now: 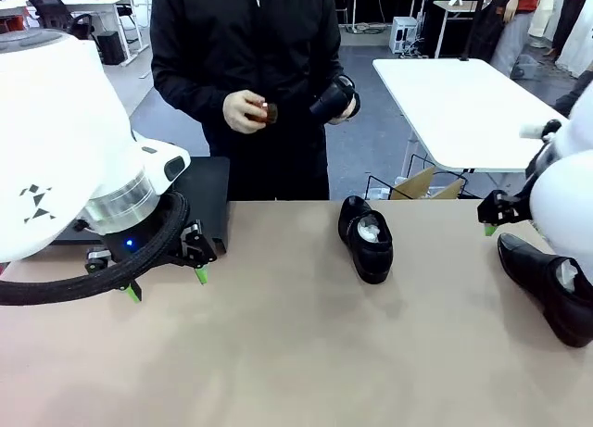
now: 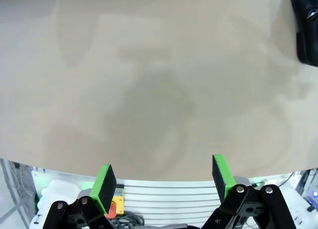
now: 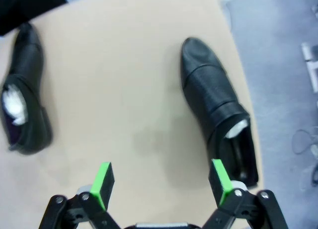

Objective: Organize the shoes by placing them on the stand.
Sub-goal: Pick up one Shoe and place it in the middle of the table.

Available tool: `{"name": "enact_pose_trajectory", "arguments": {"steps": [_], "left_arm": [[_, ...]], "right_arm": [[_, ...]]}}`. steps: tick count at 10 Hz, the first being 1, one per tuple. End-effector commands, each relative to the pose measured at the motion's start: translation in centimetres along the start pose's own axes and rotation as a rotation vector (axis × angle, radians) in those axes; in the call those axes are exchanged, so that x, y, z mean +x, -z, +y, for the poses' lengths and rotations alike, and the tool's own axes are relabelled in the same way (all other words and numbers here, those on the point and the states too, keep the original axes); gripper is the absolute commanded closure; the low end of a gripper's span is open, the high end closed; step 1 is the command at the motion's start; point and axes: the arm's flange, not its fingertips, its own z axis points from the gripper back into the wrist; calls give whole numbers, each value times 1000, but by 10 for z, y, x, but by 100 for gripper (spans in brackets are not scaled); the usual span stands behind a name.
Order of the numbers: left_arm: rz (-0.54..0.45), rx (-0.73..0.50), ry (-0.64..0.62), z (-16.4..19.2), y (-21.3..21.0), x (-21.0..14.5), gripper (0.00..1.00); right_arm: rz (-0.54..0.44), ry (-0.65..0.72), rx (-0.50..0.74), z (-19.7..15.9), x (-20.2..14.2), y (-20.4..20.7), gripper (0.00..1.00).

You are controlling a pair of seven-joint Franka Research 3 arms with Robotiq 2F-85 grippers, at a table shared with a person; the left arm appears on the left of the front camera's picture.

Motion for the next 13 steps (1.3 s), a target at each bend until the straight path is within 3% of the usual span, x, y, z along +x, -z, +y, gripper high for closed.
{"name": "enact_pose_trajectory", "arguments": {"steps": [1,4,5,6,8,11,13], "left_arm": [[0,12,15,1,-1,3,0],[0,12,15,1,-1,3,0],[0,12,15,1,-1,3,0],[0,12,15,1,-1,3,0],[0,12,15,1,-1,3,0],[0,12,15,1,-1,3,0],[0,12,15,1,-1,3,0]], "right_arm": [[9,49,-188,-19,-33,44,0],[89,109,-241,-41,-10,51,0],[157,94,-247,-43,-7,49,0],[77,75,-228,-39,-2,53,0],[77,75,-228,-39,-2,53,0],[118,49,-253,-47,-5,62,0],[174,59,-182,-43,-9,67,0]]}}
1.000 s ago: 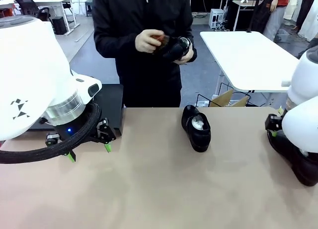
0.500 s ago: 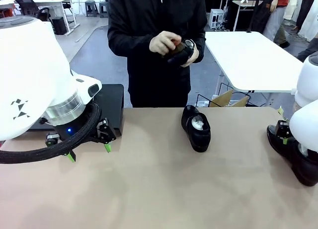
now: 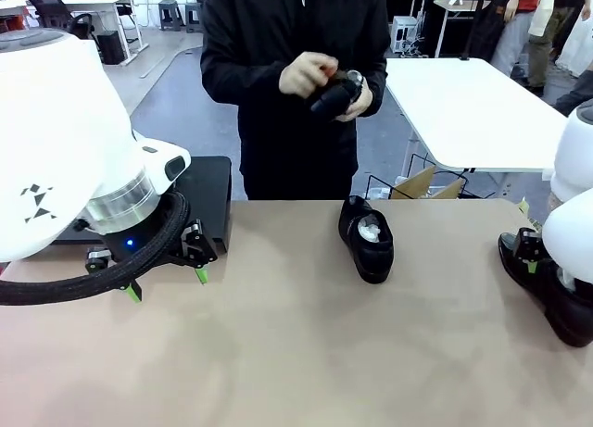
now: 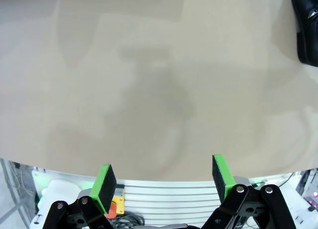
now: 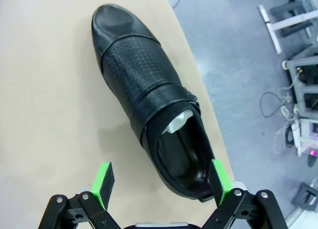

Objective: Organize the shoes by placing them on the stand.
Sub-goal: Pick up one Shoe and place it in the middle of the table.

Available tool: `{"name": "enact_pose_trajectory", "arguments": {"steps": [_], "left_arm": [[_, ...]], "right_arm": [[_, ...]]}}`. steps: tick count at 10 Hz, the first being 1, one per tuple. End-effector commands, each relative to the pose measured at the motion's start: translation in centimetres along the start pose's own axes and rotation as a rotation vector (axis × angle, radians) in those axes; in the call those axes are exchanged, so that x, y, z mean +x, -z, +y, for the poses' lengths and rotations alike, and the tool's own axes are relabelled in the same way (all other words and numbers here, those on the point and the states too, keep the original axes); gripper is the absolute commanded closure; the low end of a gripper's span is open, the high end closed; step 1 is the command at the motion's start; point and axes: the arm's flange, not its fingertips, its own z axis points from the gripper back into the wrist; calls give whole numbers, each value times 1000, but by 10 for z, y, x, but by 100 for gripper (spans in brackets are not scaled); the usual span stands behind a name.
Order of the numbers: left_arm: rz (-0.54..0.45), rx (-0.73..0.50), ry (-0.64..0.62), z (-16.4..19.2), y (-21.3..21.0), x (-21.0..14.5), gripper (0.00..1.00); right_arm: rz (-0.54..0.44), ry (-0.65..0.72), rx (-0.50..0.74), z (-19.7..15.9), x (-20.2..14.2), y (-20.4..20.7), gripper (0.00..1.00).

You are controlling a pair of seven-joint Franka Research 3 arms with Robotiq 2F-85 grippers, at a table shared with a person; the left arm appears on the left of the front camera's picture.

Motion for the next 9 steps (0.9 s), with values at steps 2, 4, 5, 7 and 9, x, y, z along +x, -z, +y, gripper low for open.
{"name": "enact_pose_trajectory", "arguments": {"steps": [2,4,5,7,9], "left_arm": [[0,11,15,1,-2,3,0],[0,11,15,1,-2,3,0],[0,11,15,1,-2,3,0],[0,11,15,1,-2,3,0],[0,11,15,1,-2,3,0]], "right_arm": [[79,-11,38,1,9,15,0],[90,-59,69,7,11,27,0],[109,-67,96,10,17,32,0],[135,-134,143,2,21,34,0],[174,-162,185,5,23,33,0]]}}
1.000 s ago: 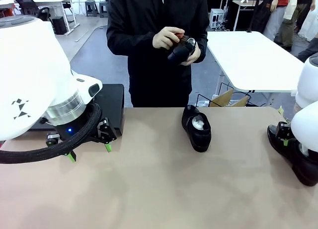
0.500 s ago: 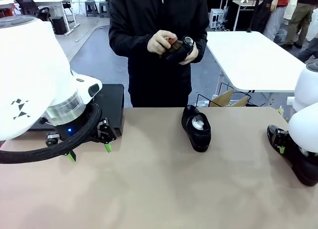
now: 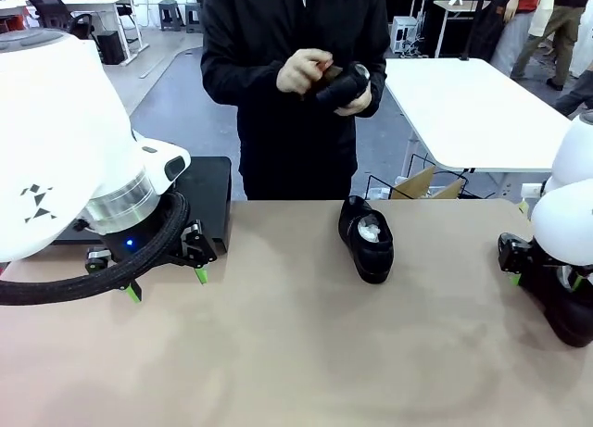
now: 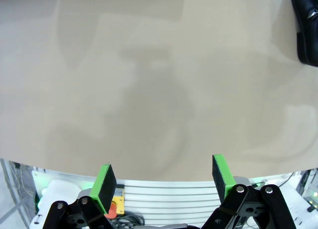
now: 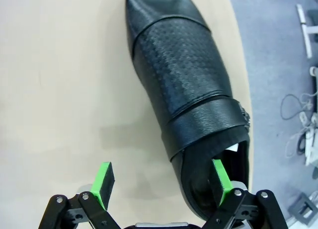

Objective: Organize the shoes by placing them on the stand.
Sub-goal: Pick up one Shoe and place it in the middle of the table.

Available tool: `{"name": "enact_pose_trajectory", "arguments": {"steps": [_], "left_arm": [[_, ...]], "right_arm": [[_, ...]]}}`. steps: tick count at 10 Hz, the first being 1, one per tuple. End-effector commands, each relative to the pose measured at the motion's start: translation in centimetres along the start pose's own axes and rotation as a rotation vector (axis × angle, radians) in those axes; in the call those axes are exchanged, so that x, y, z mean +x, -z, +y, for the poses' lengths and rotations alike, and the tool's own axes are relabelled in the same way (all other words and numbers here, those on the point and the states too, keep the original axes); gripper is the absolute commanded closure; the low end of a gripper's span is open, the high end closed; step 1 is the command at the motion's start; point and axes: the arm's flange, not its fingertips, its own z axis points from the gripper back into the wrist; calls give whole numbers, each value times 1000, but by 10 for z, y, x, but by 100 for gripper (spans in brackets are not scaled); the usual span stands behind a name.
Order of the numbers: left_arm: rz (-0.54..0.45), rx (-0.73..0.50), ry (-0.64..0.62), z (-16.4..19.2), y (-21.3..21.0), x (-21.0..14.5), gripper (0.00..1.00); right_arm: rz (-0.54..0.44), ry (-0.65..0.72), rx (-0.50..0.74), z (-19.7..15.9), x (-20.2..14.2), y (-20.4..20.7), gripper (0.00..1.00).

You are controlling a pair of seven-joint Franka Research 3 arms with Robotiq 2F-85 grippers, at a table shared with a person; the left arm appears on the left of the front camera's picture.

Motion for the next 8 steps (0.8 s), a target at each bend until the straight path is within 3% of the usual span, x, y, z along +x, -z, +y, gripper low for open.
{"name": "enact_pose_trajectory", "arguments": {"steps": [1,8], "left_arm": [[0,10,15,1,-2,3,0],[0,10,15,1,-2,3,0]], "right_arm": [[56,-66,63,-3,8,-5,0],[132,-110,191,-25,27,13,0]]}}
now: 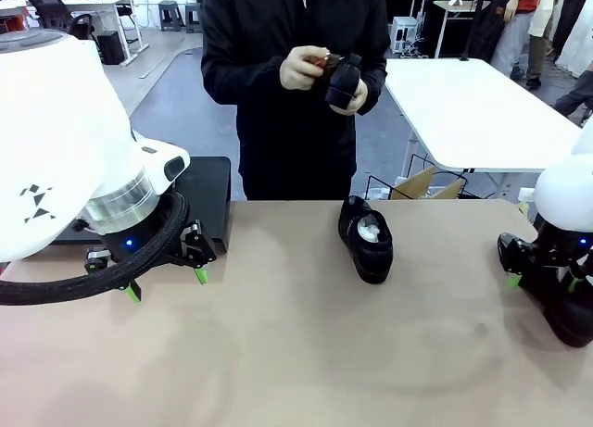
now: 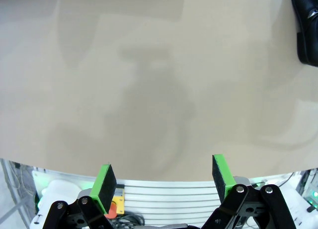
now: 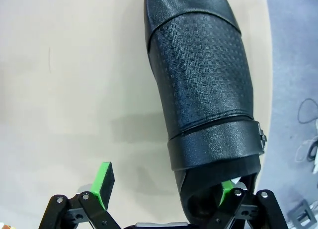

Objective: Organize the shoes by placing them on the stand.
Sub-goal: Pick up one Shoe and place it in the middle of the table.

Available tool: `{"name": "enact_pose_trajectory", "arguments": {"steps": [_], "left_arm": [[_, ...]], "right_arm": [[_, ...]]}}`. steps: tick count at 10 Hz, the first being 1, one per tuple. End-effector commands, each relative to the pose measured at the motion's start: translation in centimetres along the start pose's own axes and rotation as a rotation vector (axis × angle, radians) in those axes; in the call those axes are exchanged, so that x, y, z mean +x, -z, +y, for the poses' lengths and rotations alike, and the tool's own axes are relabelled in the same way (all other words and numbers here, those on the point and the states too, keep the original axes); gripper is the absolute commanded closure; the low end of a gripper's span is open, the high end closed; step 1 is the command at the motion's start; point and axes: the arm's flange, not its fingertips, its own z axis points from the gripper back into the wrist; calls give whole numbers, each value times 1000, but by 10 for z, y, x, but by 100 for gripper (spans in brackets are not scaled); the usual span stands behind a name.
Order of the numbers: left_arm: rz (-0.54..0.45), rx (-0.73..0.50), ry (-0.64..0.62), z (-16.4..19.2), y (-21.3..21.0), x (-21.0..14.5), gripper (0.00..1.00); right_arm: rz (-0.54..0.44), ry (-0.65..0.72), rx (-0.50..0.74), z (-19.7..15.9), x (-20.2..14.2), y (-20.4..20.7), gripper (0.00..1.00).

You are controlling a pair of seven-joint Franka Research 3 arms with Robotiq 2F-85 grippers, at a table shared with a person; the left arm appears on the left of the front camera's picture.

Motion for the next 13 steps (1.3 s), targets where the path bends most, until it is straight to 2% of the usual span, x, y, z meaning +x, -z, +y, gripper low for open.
{"name": "enact_pose_trajectory", "arguments": {"steps": [1,2,6,13], "left_arm": [[0,10,14,1,-2,3,0],[0,10,14,1,-2,3,0],[0,10,14,1,-2,3,0],[0,10,14,1,-2,3,0]], "right_arm": [[9,-34,66,-3,3,0,7],[-2,-47,70,-5,3,3,20],[2,-101,70,-11,3,8,100],[-8,-103,73,-18,1,6,100]]}}
